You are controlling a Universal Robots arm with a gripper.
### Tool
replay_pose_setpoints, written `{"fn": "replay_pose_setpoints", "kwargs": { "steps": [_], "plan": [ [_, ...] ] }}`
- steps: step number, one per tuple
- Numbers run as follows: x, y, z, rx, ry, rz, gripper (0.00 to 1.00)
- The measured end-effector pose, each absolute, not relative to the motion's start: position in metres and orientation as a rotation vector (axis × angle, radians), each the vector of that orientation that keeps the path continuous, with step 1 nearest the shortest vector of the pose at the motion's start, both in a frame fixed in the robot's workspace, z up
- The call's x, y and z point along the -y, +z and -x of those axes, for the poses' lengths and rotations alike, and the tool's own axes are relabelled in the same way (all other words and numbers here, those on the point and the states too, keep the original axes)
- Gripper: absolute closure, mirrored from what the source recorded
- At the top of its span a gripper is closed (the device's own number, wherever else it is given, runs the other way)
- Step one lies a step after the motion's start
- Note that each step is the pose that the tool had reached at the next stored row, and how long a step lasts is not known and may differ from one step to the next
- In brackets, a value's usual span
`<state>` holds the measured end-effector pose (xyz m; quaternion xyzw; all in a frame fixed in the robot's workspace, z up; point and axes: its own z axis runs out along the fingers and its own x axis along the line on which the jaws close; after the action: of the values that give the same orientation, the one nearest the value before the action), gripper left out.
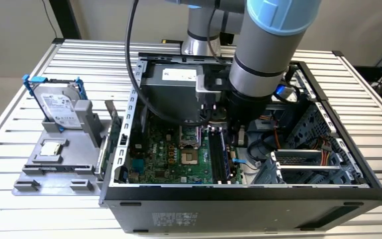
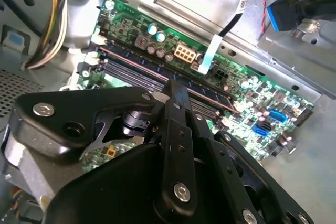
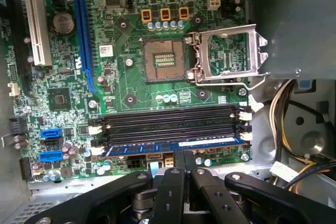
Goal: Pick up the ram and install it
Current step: 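Press down the ram until it locks into place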
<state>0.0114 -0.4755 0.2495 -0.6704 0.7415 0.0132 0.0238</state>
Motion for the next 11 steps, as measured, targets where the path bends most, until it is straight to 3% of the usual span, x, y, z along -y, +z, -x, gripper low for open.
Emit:
{"fn": "replay_pose_setpoints", "kwargs": {
  "steps": [11],
  "plan": [
    [0.4776,0.2421,-0.0091,-2.291,0.036,2.087,1.0]
  ]
}}
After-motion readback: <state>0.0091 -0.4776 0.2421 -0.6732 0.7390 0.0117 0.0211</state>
